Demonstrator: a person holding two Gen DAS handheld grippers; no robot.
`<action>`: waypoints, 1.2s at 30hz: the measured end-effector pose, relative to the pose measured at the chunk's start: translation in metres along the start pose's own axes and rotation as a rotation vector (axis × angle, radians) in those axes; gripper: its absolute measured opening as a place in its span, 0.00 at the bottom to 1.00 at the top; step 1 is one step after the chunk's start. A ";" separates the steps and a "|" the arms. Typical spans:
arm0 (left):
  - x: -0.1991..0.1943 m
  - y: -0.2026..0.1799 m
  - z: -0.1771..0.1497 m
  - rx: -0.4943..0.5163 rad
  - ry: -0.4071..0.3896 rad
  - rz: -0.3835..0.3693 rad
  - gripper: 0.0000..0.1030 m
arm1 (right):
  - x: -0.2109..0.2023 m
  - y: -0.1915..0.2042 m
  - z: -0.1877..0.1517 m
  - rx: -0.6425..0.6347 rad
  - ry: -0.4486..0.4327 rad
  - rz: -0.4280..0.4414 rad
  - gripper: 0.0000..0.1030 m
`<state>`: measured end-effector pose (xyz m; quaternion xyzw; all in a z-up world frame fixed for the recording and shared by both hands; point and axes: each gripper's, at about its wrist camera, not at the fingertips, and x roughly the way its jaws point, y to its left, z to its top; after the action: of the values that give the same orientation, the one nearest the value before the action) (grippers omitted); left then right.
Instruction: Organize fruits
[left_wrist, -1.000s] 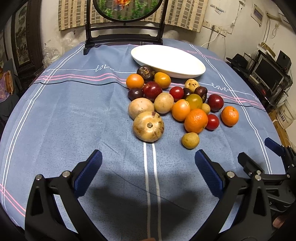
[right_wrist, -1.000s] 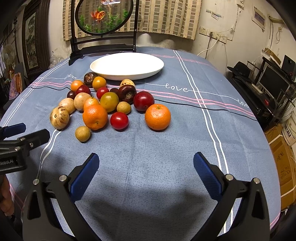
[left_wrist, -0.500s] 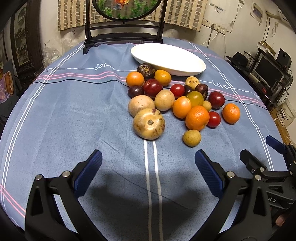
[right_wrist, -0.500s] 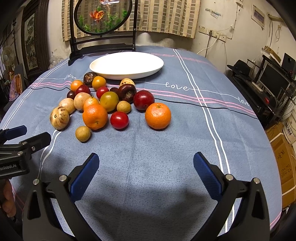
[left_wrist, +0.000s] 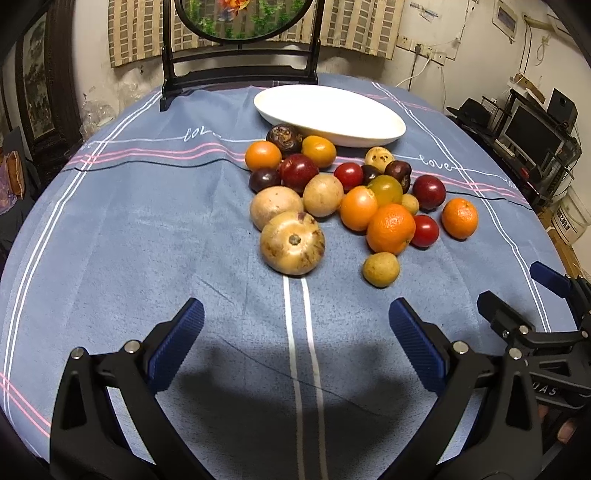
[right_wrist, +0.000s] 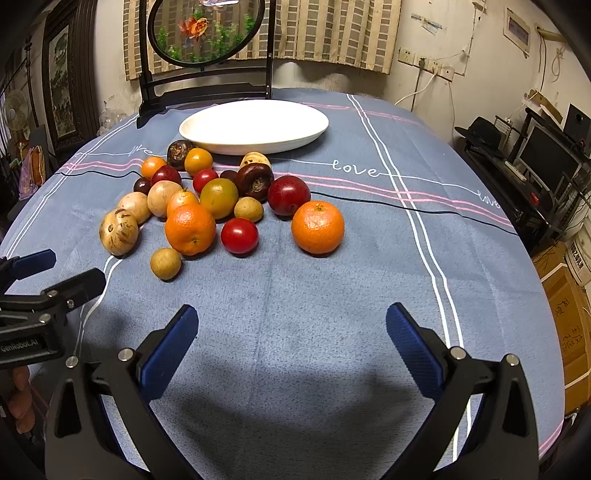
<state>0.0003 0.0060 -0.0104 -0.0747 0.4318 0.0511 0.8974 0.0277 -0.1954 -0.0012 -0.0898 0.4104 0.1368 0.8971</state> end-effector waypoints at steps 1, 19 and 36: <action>0.002 0.000 0.000 -0.002 0.005 0.004 0.98 | 0.000 0.000 0.000 -0.001 0.000 -0.002 0.99; 0.009 0.005 -0.003 -0.029 0.026 0.033 0.98 | 0.002 0.000 0.000 0.001 0.010 0.004 0.99; 0.010 0.003 -0.004 -0.024 0.027 0.030 0.98 | 0.003 0.000 0.000 0.000 0.012 0.004 0.99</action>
<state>0.0035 0.0083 -0.0209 -0.0798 0.4445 0.0687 0.8896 0.0294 -0.1946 -0.0040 -0.0900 0.4160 0.1382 0.8943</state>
